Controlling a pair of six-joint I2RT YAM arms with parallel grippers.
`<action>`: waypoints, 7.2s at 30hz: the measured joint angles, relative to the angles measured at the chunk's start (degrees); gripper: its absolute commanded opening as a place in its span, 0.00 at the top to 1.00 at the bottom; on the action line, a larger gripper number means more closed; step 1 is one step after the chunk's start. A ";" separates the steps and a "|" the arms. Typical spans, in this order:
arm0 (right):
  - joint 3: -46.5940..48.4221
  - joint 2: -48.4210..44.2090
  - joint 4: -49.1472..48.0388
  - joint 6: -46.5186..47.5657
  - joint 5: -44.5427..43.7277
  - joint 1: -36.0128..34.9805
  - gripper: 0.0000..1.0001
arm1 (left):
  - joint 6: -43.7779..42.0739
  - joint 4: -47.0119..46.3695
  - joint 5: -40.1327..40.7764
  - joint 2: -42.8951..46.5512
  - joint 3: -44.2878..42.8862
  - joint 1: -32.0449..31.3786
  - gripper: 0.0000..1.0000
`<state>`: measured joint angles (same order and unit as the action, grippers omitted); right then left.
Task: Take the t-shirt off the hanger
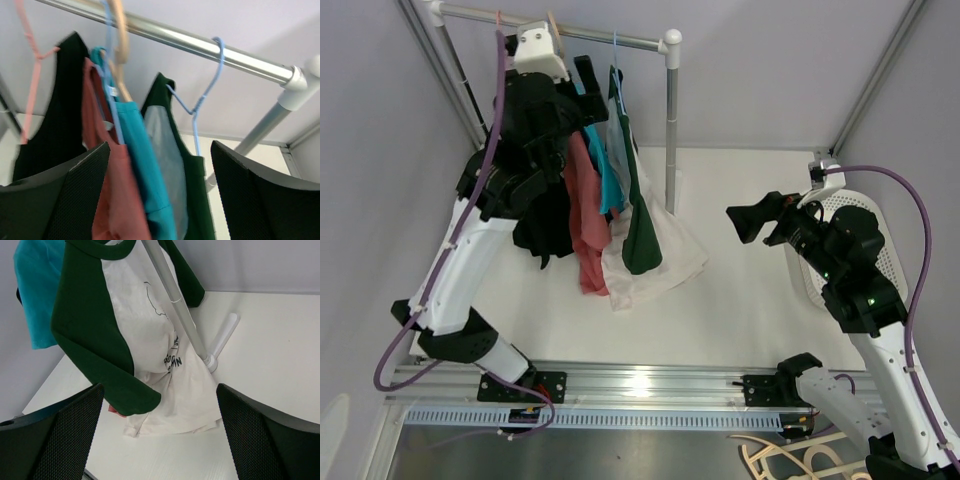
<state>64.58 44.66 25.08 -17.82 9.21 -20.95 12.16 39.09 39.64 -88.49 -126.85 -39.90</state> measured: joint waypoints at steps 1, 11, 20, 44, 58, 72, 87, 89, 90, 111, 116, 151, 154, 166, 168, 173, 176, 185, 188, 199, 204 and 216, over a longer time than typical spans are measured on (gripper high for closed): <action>0.00 0.00 0.00 -0.11 0.13 0.00 0.01 | 0.87 0.72 -0.61 -1.31 -1.11 -0.20 0.13; 0.00 -0.39 1.07 -0.07 0.26 0.00 0.01 | 4.63 2.60 -8.55 -11.13 -3.72 -2.36 0.14; 0.00 -1.20 1.51 0.09 0.17 0.00 0.00 | 4.39 1.92 -8.07 -14.71 -7.43 -2.36 0.15; -0.09 -2.62 3.06 0.52 -0.79 0.00 0.01 | -1.68 -4.52 -4.20 -20.81 -9.79 1.81 0.55; -0.61 -2.60 3.39 0.52 -0.79 0.00 0.01 | -2.75 -7.19 -7.48 -22.71 -9.79 4.48 0.82; -0.98 -2.58 3.39 0.50 -0.79 0.00 0.00 | -8.61 -11.15 -8.02 -23.10 -9.79 4.15 0.99; -1.90 -2.03 3.32 0.52 -0.72 0.00 0.00 | -27.23 -29.88 7.04 -10.99 -0.39 -6.93 0.99; -1.90 -1.77 3.32 0.52 -0.66 0.00 0.01 | -27.21 -31.04 11.65 -8.20 2.73 -8.31 0.99; -1.90 -1.64 3.32 0.52 -0.48 0.00 0.01 | -27.10 -31.91 14.38 -6.60 4.96 -9.16 0.99; -14.27 -16.63 -5.11 0.79 12.15 -6.78 0.06 | -101.44 -105.74 45.79 -34.25 -11.96 -20.55 0.99; -16.15 -15.54 -5.97 1.64 12.02 -10.80 0.05 | -97.92 -106.14 47.21 -33.64 -6.29 -20.57 0.99; -24.09 -5.97 -25.88 10.32 -26.93 -40.02 1.00 | -97.68 -107.01 48.06 -33.35 -8.63 -19.19 0.99; -24.09 -11.65 -23.10 9.55 -27.98 -40.24 1.00 | -96.98 -105.18 48.17 -33.35 -9.16 -17.59 0.99; -21.46 -20.48 -13.31 7.02 -32.11 -40.24 1.00 | -71.30 -71.43 43.82 -28.37 -11.41 -15.26 0.99; -21.24 -23.39 -11.47 6.56 -33.11 -40.26 1.00 | -67.69 -67.19 42.99 -27.26 -11.52 -15.04 0.99; -18.10 -30.10 -6.58 4.94 -35.87 -40.30 1.00 | -62.51 -62.14 42.36 -26.25 -12.13 -13.94 0.99; -16.35 -32.02 -3.32 4.04 -37.64 -39.93 1.00 | -61.59 -60.43 41.92 -26.25 -12.13 -12.98 0.99; -12.50 -33.57 4.35 0.59 -33.73 -29.83 1.00 | -58.42 -56.41 40.48 -26.86 -14.36 -9.55 0.99; -10.32 -31.98 5.99 -0.48 -30.56 -25.14 1.00 | -56.50 -54.90 39.54 -27.02 -14.97 -9.55 0.99; -8.87 -22.88 7.82 -4.79 -32.24 -24.41 1.00 | -30.53 -23.17 23.78 -22.71 -15.10 -8.24 0.99; -9.42 -15.47 6.10 -6.56 -30.47 -24.68 1.00 | -22.93 -15.30 16.83 -15.50 -11.76 -8.22 0.99; -17.03 -8.28 1.18 -10.45 -24.11 -23.43 1.00 | -14.99 -8.79 8.96 -8.66 -9.25 -10.05 0.99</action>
<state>47.55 36.38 26.26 -28.27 -14.90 -44.38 -2.83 30.30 48.60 -97.14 -136.09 -49.95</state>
